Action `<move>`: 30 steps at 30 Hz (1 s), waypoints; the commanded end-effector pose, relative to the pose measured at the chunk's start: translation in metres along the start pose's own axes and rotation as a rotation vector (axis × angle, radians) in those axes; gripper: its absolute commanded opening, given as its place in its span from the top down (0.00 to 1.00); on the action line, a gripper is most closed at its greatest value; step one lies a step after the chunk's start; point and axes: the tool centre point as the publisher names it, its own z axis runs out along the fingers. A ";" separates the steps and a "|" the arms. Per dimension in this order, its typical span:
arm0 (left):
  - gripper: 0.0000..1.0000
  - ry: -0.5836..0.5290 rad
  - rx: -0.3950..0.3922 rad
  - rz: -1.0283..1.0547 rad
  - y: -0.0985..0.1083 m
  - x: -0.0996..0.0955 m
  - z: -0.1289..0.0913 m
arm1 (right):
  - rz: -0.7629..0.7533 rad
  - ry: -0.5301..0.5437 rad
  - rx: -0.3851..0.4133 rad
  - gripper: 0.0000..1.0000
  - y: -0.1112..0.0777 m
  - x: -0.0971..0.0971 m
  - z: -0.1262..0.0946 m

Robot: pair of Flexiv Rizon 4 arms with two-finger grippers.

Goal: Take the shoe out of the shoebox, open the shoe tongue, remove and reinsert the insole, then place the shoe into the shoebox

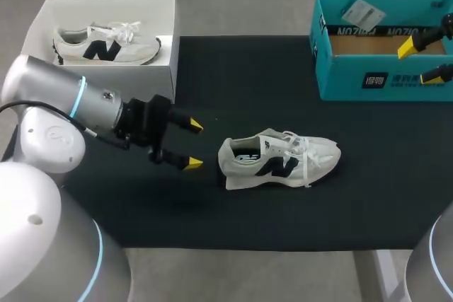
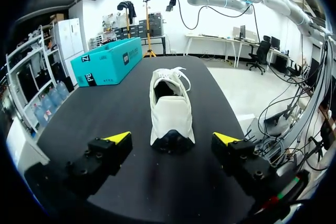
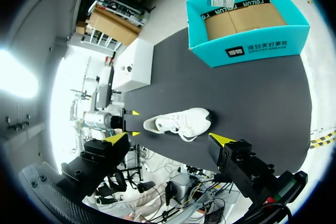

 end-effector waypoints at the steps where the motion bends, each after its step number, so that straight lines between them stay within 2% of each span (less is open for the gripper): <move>1: 0.00 -0.001 -0.007 -0.002 -0.002 0.000 0.001 | 0.001 -0.002 0.000 0.00 0.000 0.000 0.000; 5: 0.00 -0.001 -0.007 -0.002 -0.002 0.000 0.001 | 0.001 -0.002 0.000 0.00 0.000 0.000 0.000; 7: 0.00 -0.001 0.010 -0.019 0.004 0.001 0.004 | 0.001 -0.002 0.000 0.00 0.000 0.000 0.000; 8: 0.00 -0.009 0.042 -0.052 0.006 0.001 0.006 | 0.001 -0.002 0.000 0.00 0.000 0.000 0.000; 13: 0.00 -0.043 0.073 -0.073 0.014 0.001 0.014 | 0.001 -0.002 0.000 0.00 0.000 0.000 0.000; 25: 0.00 -0.014 0.084 -0.123 0.027 0.004 0.047 | 0.001 -0.002 0.000 0.00 0.000 0.000 0.000; 30: 0.00 -0.033 0.100 -0.122 0.023 0.004 0.057 | 0.001 -0.002 0.000 0.00 0.000 0.000 0.000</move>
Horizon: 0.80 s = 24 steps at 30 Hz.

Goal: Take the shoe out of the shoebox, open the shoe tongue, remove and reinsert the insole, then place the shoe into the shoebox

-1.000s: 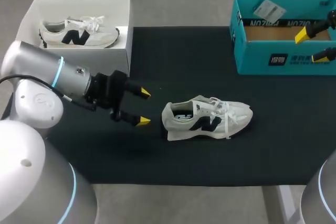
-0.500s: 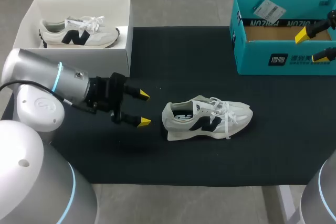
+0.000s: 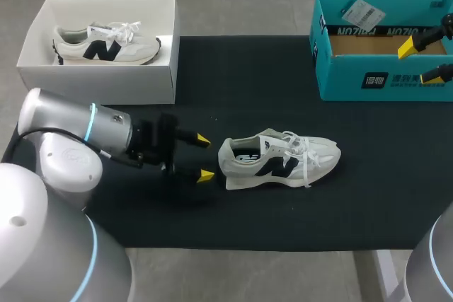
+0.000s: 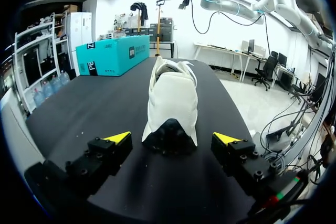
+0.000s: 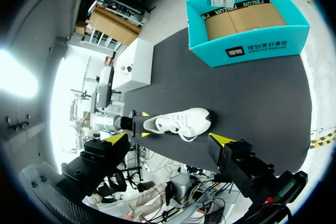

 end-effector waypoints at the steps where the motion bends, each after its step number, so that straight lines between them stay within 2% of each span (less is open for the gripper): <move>1: 0.00 -0.006 0.015 0.000 -0.002 -0.001 0.015 | 0.002 -0.002 0.000 0.00 0.000 0.000 0.000; 24: 0.00 0.022 0.081 -0.005 -0.007 -0.003 0.065 | 0.002 -0.002 0.000 0.00 0.000 0.000 0.000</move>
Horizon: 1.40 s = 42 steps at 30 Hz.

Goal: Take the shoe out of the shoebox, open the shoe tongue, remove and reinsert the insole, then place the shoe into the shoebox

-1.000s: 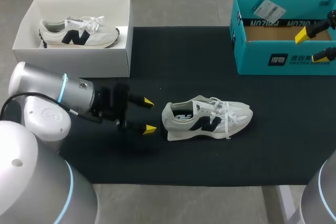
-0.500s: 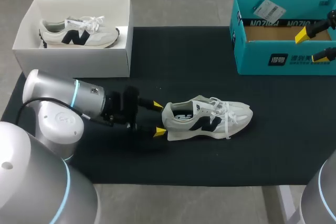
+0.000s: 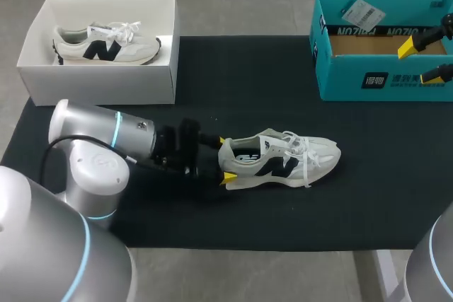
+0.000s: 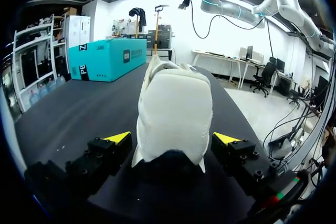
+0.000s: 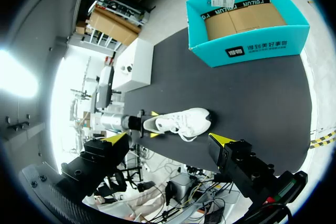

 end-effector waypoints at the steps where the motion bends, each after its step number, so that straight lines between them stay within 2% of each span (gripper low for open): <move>1: 0.00 -0.001 0.010 0.002 0.004 -0.003 0.012 | 0.002 -0.002 0.000 0.00 0.000 0.000 0.000; 20: 0.00 0.025 -0.011 -0.028 0.019 -0.008 0.019 | 0.002 -0.002 0.000 0.00 0.000 0.000 0.000; 21: 0.12 0.026 -0.012 -0.028 0.019 -0.008 0.019 | 0.002 -0.002 0.000 0.00 0.000 0.000 0.000; 23: 0.59 0.032 -0.013 -0.022 0.019 -0.009 0.019 | 0.002 -0.002 0.000 0.00 0.000 0.000 0.000; 24: 0.76 0.032 -0.014 -0.021 0.019 -0.009 0.019 | 0.002 -0.002 0.000 0.00 0.000 0.000 0.000; 25: 0.91 0.035 -0.013 -0.019 0.019 -0.009 0.018 | 0.002 -0.002 0.000 0.00 0.000 0.000 0.000; 26: 1.00 0.037 -0.015 -0.014 0.018 -0.009 0.018 | 0.002 -0.002 0.000 0.00 0.000 0.000 0.000; 42: 1.00 0.069 -0.051 0.031 0.020 -0.015 0.010 | 0.002 -0.002 0.000 0.00 0.000 0.000 0.000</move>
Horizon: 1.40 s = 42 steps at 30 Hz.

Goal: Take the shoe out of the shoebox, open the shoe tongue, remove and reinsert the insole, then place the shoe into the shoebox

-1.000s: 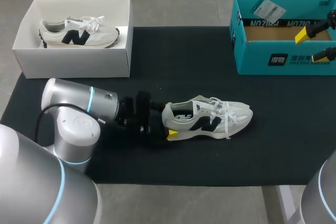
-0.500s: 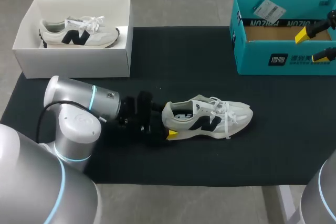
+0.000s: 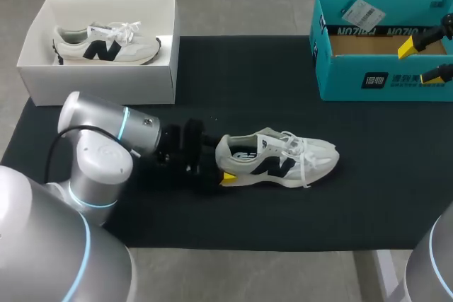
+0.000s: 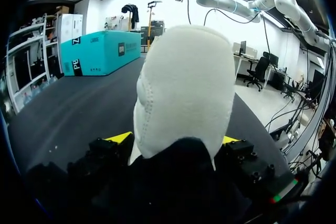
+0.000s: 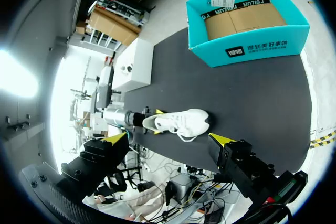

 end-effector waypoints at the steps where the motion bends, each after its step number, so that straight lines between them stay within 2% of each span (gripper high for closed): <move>1: 1.00 0.001 -0.010 -0.005 0.002 -0.002 -0.001 | 0.002 -0.002 0.000 0.00 0.000 0.000 0.000; 31: 1.00 0.002 -0.015 -0.013 0.003 -0.003 0.000 | 0.002 -0.002 0.000 0.00 0.000 0.000 0.000; 36: 1.00 0.002 -0.015 -0.013 0.003 -0.003 0.000 | 0.005 -0.103 0.068 0.00 0.006 0.020 0.034; 42: 1.00 0.002 -0.015 -0.013 0.003 -0.003 0.000 | 0.047 -0.228 0.074 0.00 0.006 0.045 0.080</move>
